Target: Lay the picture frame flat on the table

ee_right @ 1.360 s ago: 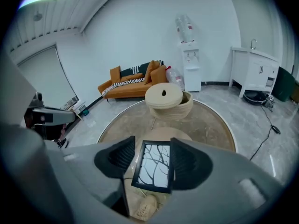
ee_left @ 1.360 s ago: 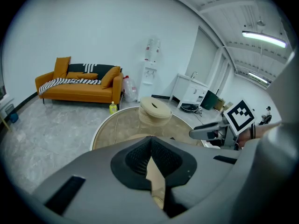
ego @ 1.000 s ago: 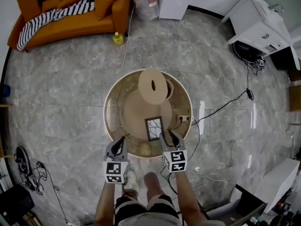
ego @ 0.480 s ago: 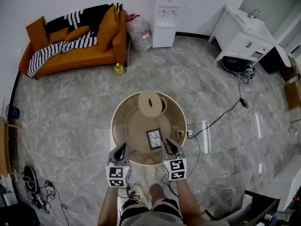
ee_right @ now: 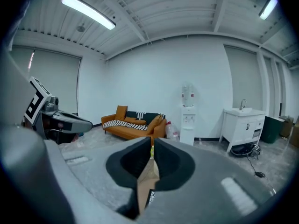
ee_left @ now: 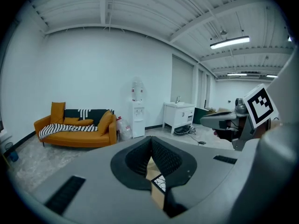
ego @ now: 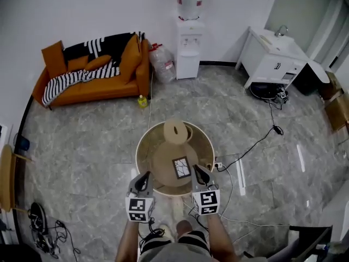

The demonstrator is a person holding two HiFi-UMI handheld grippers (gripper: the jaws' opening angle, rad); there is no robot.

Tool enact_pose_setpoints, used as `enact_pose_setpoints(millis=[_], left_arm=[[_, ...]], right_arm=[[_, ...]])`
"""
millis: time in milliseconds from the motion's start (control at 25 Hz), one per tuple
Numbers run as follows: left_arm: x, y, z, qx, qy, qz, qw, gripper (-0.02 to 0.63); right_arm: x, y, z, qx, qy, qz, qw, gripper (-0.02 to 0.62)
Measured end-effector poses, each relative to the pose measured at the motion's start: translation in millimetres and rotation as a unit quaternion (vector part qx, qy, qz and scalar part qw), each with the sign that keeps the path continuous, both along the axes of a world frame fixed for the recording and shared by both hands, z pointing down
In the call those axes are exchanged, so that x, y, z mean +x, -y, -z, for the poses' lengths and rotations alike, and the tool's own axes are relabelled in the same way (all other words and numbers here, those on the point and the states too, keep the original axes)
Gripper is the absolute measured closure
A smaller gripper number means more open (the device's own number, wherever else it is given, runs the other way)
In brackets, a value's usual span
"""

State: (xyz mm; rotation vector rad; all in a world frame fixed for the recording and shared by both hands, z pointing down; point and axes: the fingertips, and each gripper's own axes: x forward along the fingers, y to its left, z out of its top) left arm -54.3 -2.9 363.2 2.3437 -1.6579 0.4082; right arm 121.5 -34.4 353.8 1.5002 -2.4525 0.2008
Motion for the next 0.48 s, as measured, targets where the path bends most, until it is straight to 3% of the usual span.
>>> enact_pose_setpoints(millis=[480], left_arm=[[-1, -126, 77, 0.062, 0.001, -0.021, 0.9978, 0.589]], right_arm=[[-5, -144, 73, 0.066, 0.004, -0.013, 0.998, 0.594]])
